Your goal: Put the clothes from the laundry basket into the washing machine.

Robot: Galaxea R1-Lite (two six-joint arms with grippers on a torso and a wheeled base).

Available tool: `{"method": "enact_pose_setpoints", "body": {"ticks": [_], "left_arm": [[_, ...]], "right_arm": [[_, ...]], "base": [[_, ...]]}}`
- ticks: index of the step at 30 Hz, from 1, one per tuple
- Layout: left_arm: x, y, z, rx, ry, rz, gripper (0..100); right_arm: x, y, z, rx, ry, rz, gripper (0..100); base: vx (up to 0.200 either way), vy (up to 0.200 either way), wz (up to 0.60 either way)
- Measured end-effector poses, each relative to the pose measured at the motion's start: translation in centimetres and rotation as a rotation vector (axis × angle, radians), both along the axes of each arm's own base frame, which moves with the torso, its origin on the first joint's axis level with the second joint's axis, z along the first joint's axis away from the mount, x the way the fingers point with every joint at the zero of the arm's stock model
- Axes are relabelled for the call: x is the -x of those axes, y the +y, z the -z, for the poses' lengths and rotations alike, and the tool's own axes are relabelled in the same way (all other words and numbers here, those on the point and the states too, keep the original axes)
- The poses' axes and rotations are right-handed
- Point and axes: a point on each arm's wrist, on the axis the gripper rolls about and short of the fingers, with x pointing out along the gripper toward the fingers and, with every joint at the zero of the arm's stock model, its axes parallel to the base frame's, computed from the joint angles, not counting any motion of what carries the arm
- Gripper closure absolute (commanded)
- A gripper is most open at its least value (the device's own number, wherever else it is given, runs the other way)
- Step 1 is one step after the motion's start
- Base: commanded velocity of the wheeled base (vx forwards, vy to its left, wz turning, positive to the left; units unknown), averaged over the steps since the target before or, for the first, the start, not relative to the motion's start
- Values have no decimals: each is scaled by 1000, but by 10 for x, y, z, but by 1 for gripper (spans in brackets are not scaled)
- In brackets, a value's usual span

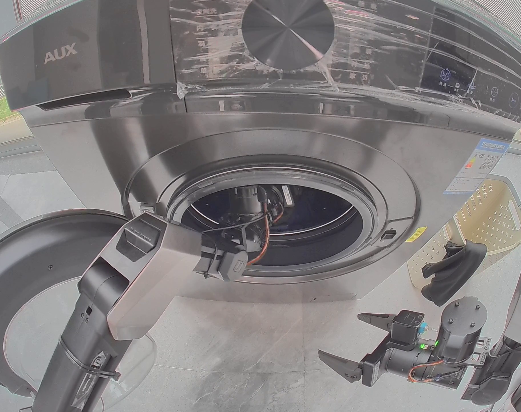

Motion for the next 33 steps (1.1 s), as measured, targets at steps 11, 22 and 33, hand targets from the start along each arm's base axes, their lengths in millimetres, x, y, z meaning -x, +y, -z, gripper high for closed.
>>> {"method": "enact_pose_setpoints", "body": {"ticks": [11, 22, 33], "left_arm": [[63, -13, 36, -178, 152, 114, 0], [141, 9, 25, -263, 186, 266, 0], [240, 63, -17, -264, 156, 375, 0]], "right_arm": [[1, 0, 0, 1, 1, -1, 0], [6, -4, -4, -9, -8, -5, 0], [9, -10, -21, -67, -61, 11, 0]], "base": [[0, 0, 0], [0, 0, 0], [0, 0, 0]]}}
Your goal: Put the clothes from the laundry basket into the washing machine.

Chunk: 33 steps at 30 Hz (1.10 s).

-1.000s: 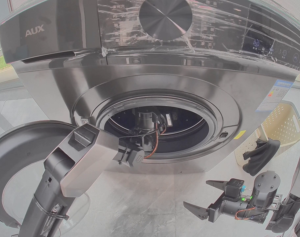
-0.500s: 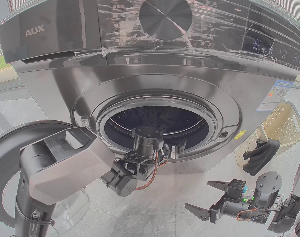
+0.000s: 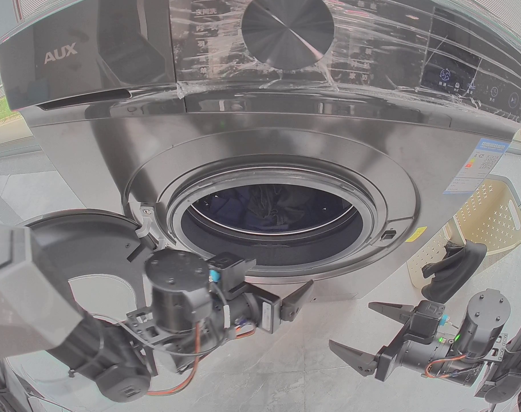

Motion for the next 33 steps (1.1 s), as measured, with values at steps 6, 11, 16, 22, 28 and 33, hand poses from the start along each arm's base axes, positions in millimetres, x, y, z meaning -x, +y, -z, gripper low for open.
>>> {"method": "enact_pose_setpoints", "body": {"ticks": [6, 11, 16, 22, 28, 33], "left_arm": [[44, 38, -21, 25, -25, 30, 0], [67, 61, -30, 47, -47, 35, 0], [81, 78, -33, 62, -61, 29, 0], [96, 98, -35, 72, -80, 20, 0], [109, 116, -35, 73, -104, 3, 0], [120, 134, -35, 80, -127, -24, 0]], "right_arm": [[1, -10, -12, -26, -35, 38, 0], [6, -23, -21, -17, -33, 71, 0], [14, -40, -30, -8, -30, 119, 0], [22, -74, -39, 0, -31, 277, 0], [35, -94, -46, -11, -48, 368, 0], [46, -106, -50, -24, -76, 421, 0]], "base": [[0, 0, 0], [0, 0, 0], [-80, 0, 0], [-200, 0, 0], [-200, 0, 0], [-200, 0, 0]]}}
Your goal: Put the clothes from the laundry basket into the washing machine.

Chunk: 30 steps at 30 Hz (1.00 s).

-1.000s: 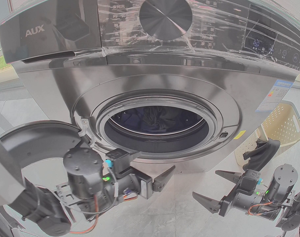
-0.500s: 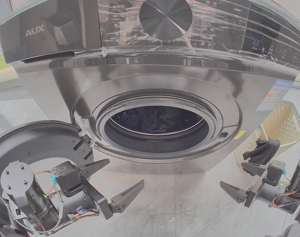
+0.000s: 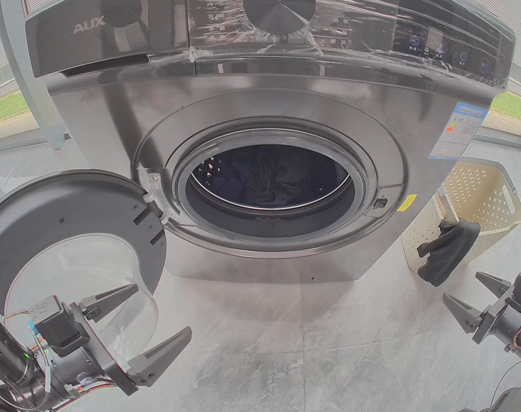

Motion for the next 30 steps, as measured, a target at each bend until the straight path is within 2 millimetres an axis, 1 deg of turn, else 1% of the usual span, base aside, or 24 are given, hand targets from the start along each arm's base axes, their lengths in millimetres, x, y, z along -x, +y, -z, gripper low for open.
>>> {"method": "enact_pose_setpoints", "body": {"ticks": [4, 7, 11, 16, 23, 30], "left_arm": [[7, 11, -2, 5, -7, -20, 0], [13, 20, 3, -35, 30, -39, 0], [23, 35, 9, -77, 73, -75, 0], [36, 51, 10, -67, 69, -119, 0], [57, 74, 19, -76, 77, -202, 0], [77, 88, 31, -65, 71, -254, 0]], "right_arm": [[8, -6, -3, 1, -32, 37, 0], [14, -11, -4, 3, -45, 59, 0], [25, -17, -3, 6, -50, 89, 0], [41, -24, 2, 13, -43, 127, 0], [65, -32, 11, 9, -53, 172, 0], [84, -38, 22, 5, -68, 239, 0]], "base": [[-200, 0, 0], [-200, 0, 0], [0, 0, 0], [0, 0, 0], [0, -200, 0], [0, -200, 0]]}}
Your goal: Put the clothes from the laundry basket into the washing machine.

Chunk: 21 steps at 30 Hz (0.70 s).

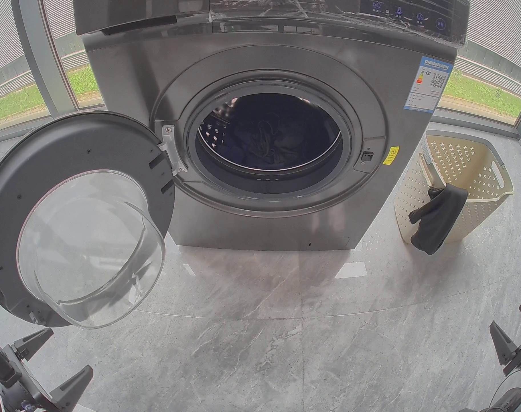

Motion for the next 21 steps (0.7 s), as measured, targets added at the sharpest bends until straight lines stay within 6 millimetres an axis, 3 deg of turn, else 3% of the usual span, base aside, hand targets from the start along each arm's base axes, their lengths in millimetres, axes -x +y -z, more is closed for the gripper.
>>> {"method": "enact_pose_setpoints", "body": {"ticks": [7, 13, 21], "left_arm": [[23, 9, 19, 10, -2, -47, 0], [33, 10, 23, -3, -82, -110, 0], [38, 7, 25, -62, -151, -231, 0]], "right_arm": [[22, -3, 22, 11, 33, 61, 0], [32, -2, 28, 20, -41, 114, 0], [36, -1, 29, 26, -88, 103, 0]], "base": [[0, -200, 0], [0, -200, 0], [0, 0, 0]]}}
